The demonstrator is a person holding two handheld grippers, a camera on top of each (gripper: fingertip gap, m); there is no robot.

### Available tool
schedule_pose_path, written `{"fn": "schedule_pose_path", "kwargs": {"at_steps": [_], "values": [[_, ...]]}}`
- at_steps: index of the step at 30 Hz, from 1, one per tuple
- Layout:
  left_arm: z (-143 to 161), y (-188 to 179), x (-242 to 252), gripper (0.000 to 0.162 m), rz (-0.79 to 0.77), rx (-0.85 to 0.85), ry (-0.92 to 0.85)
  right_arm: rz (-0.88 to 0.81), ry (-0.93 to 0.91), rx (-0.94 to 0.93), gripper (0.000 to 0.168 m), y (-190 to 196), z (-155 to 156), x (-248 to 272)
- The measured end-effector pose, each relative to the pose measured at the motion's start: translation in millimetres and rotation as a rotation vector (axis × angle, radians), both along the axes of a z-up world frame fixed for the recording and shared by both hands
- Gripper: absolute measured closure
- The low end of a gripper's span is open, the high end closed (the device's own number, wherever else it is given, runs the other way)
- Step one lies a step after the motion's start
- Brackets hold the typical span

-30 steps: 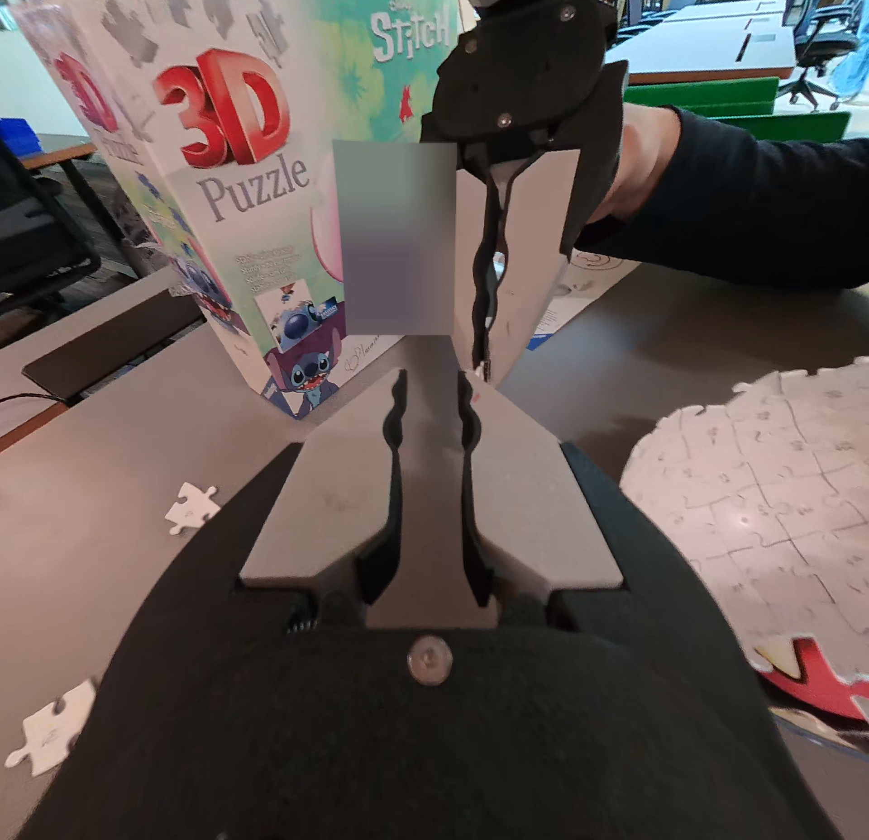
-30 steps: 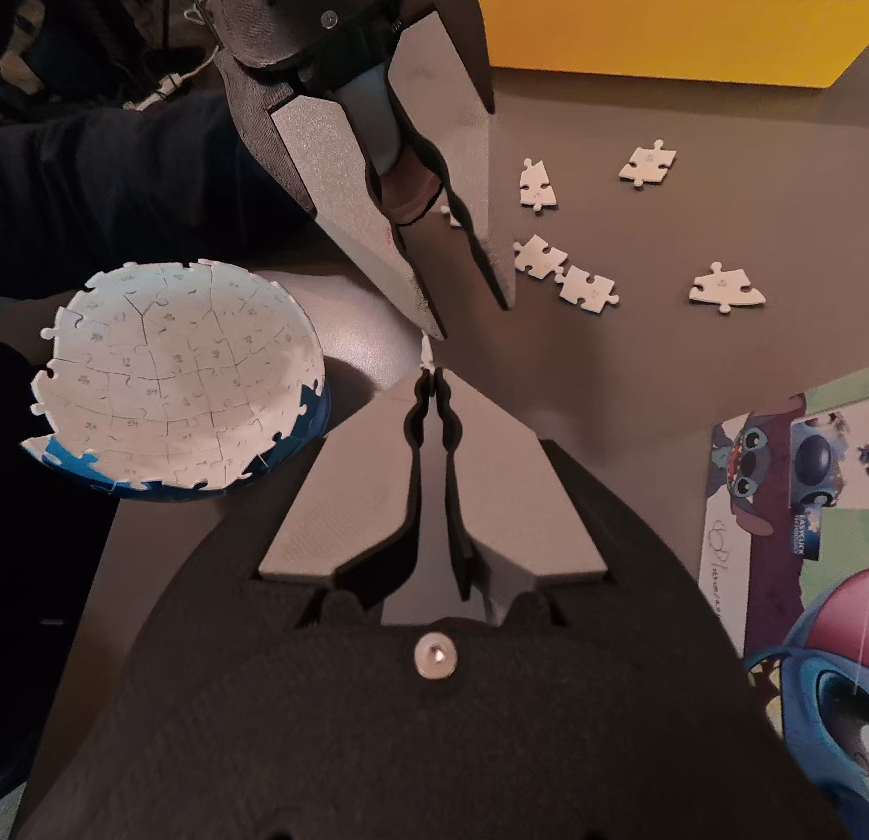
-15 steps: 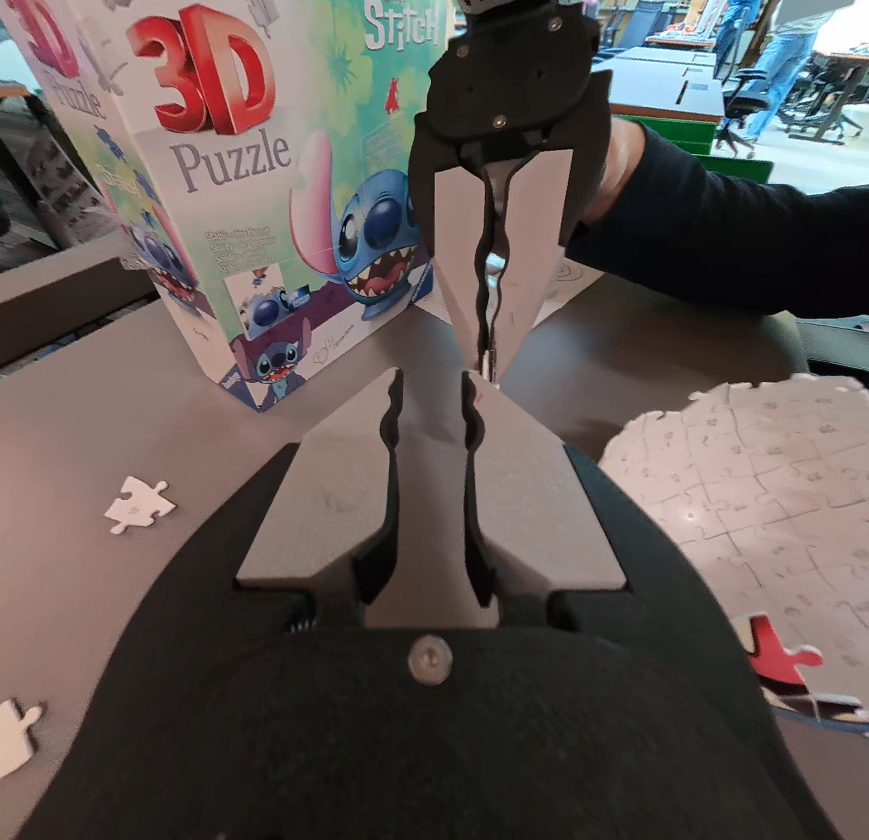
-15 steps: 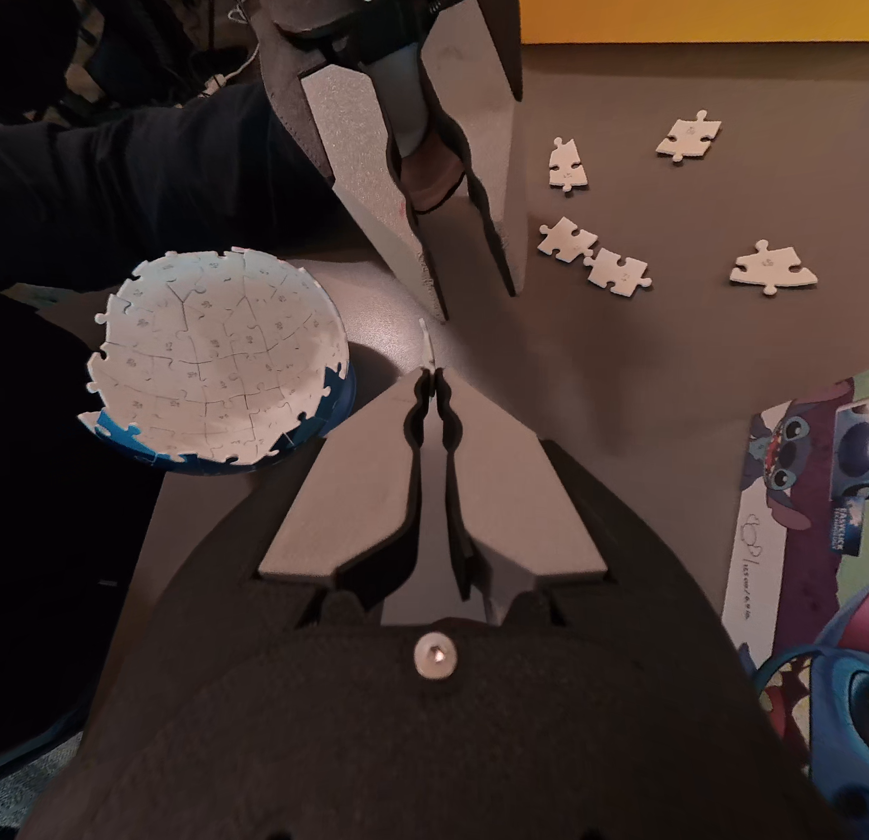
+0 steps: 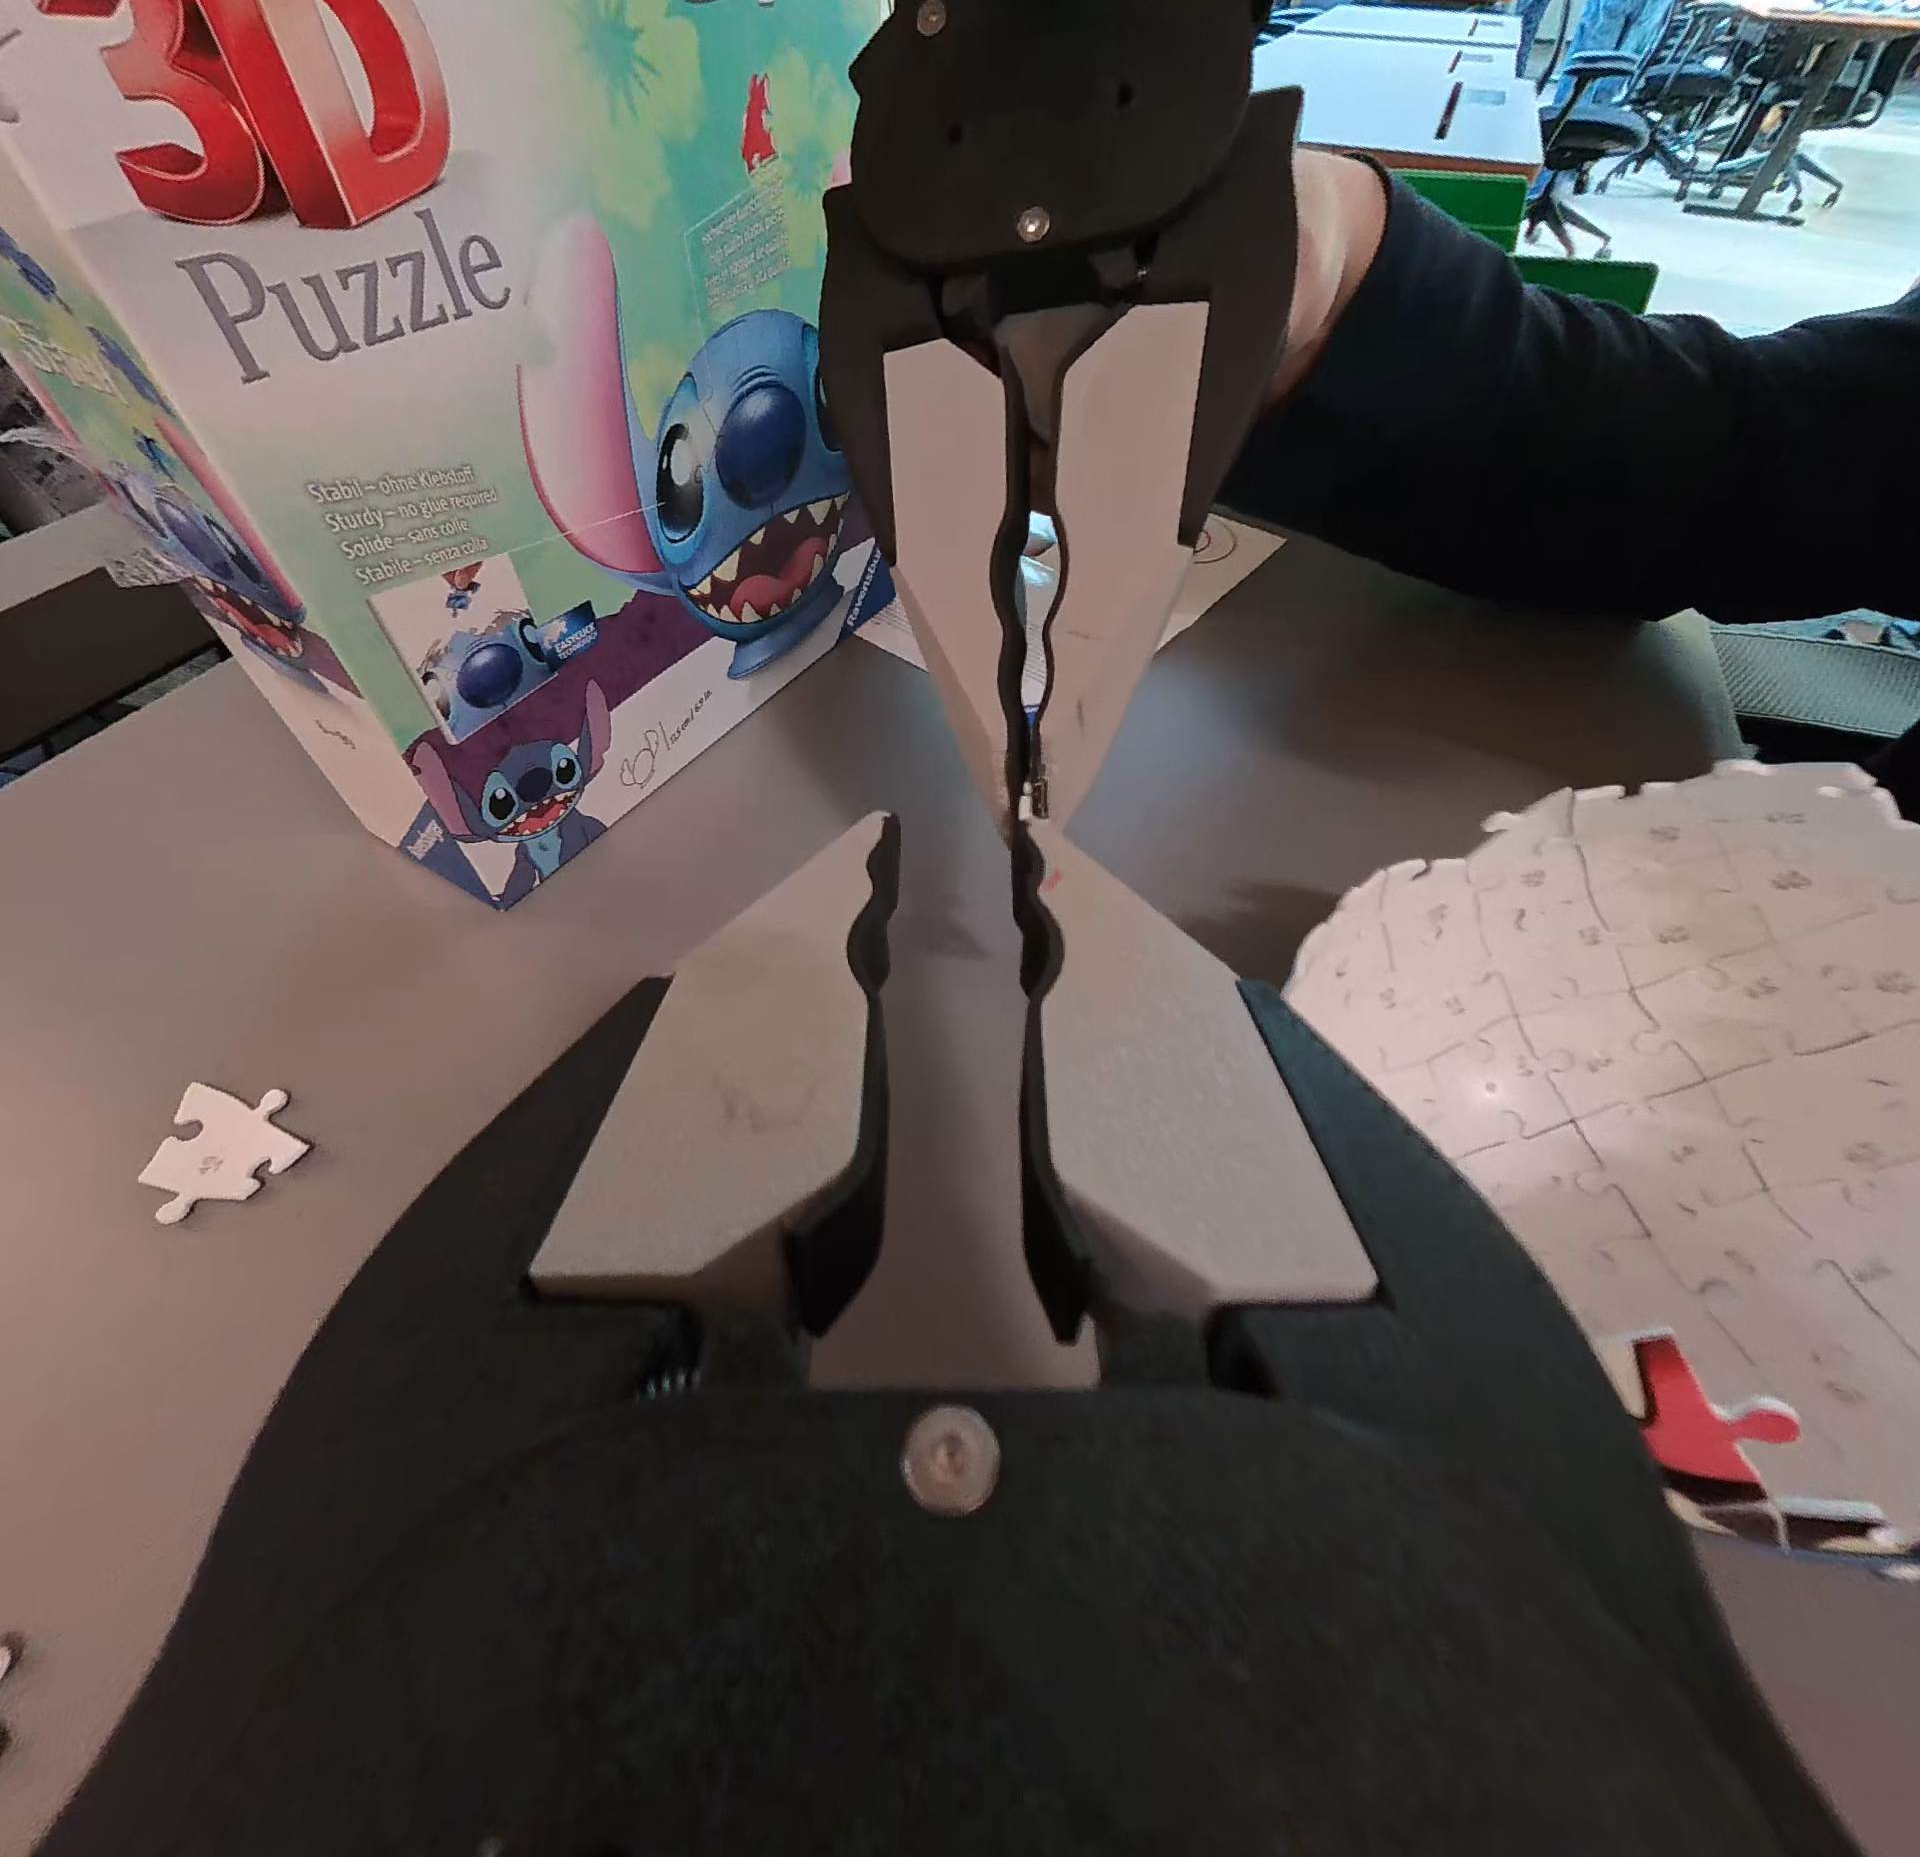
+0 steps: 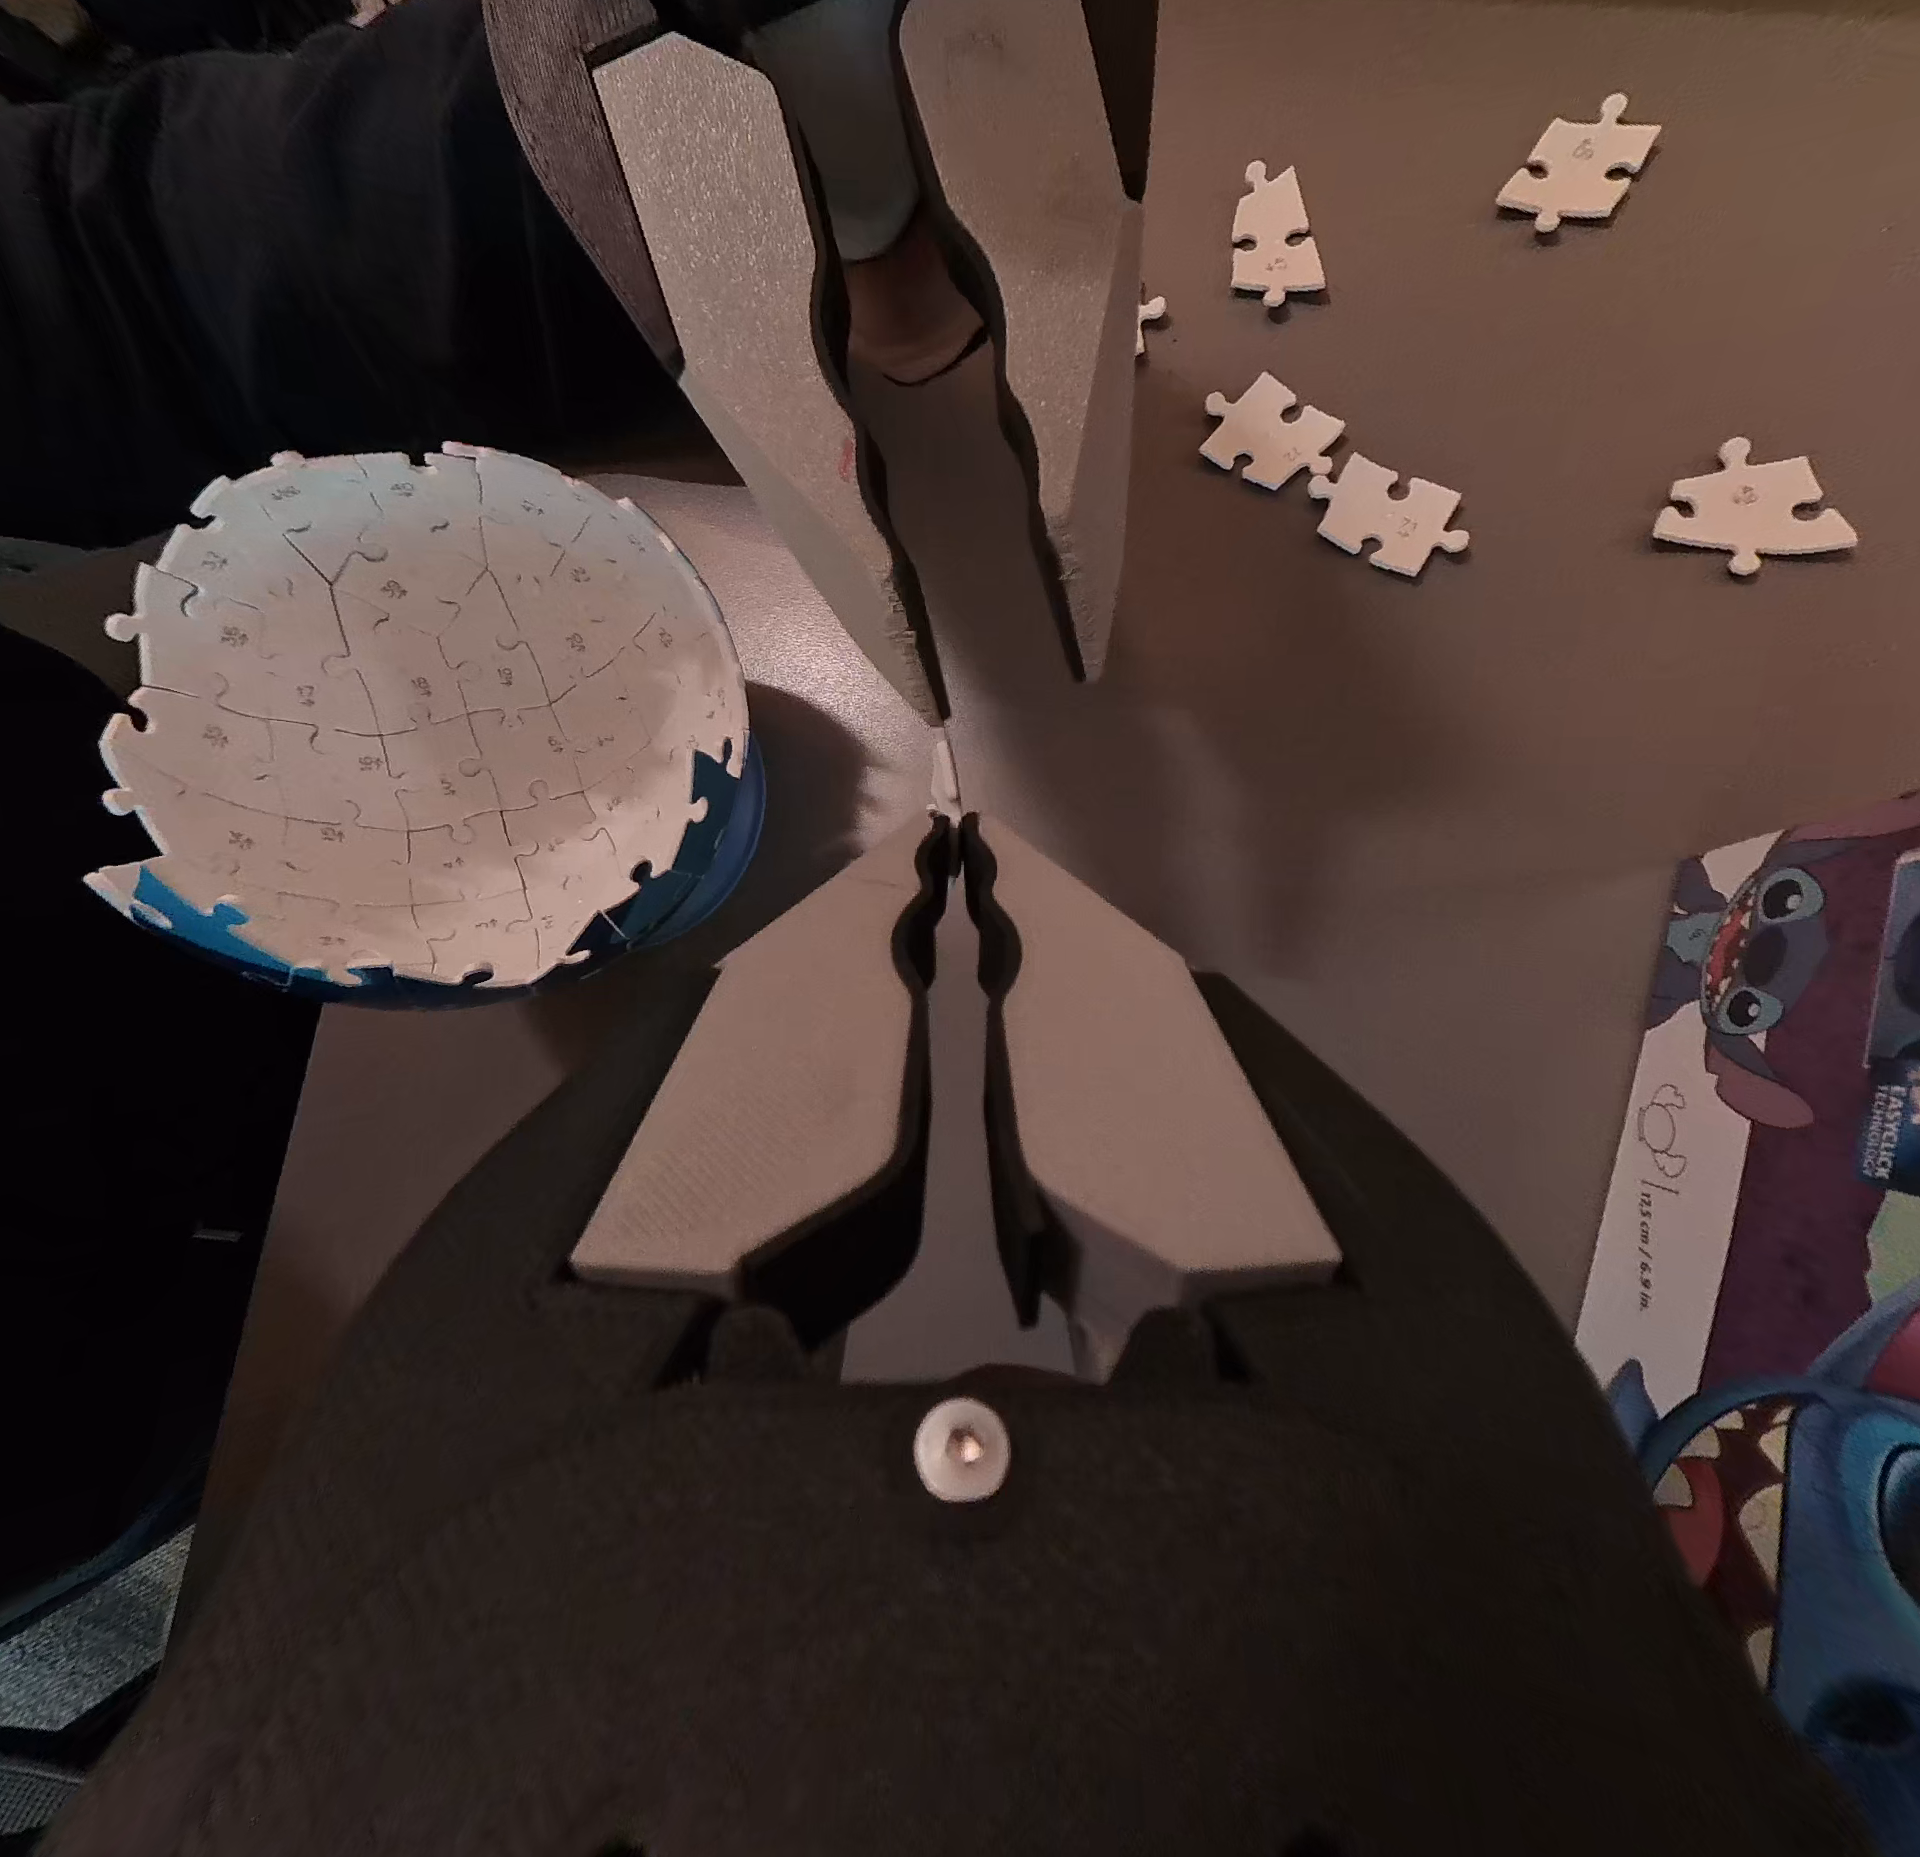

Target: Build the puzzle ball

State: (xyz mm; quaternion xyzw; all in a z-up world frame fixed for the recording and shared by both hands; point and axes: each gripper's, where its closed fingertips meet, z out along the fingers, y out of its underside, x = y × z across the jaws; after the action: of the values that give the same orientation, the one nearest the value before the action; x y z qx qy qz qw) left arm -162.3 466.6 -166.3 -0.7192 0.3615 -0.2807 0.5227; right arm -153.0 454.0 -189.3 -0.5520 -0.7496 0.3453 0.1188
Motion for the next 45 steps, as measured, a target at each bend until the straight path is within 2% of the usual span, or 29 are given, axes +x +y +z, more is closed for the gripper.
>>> {"fn": "schedule_pose_path", "kwargs": {"at_steps": [4,7,13,21,26,45], "values": [[-6,-6,7,0.148,-0.046,-0.022,0.020,0.002,0.001,0.018,0.168,-1,0,-1],[-12,-10,13,0.162,-0.077,-0.021,0.063,0.002,-0.002,0.034,0.168,-1,-1,-1],[-5,-5,8,0.162,-0.032,0.028,0.072,-0.025,0.042,0.014,0.168,3,6,-6],[36,-2,-8,0.162,0.025,0.109,-0.136,-0.056,0.182,-0.136,0.164,2,33,-16],[48,-6,-11,0.162,-0.005,0.093,-0.242,-0.052,0.230,-0.189,0.168,-3,44,-19],[33,-5,-11,0.162,-0.035,-0.024,-0.238,-0.076,0.227,-0.218,0.168,7,51,-11]]}}
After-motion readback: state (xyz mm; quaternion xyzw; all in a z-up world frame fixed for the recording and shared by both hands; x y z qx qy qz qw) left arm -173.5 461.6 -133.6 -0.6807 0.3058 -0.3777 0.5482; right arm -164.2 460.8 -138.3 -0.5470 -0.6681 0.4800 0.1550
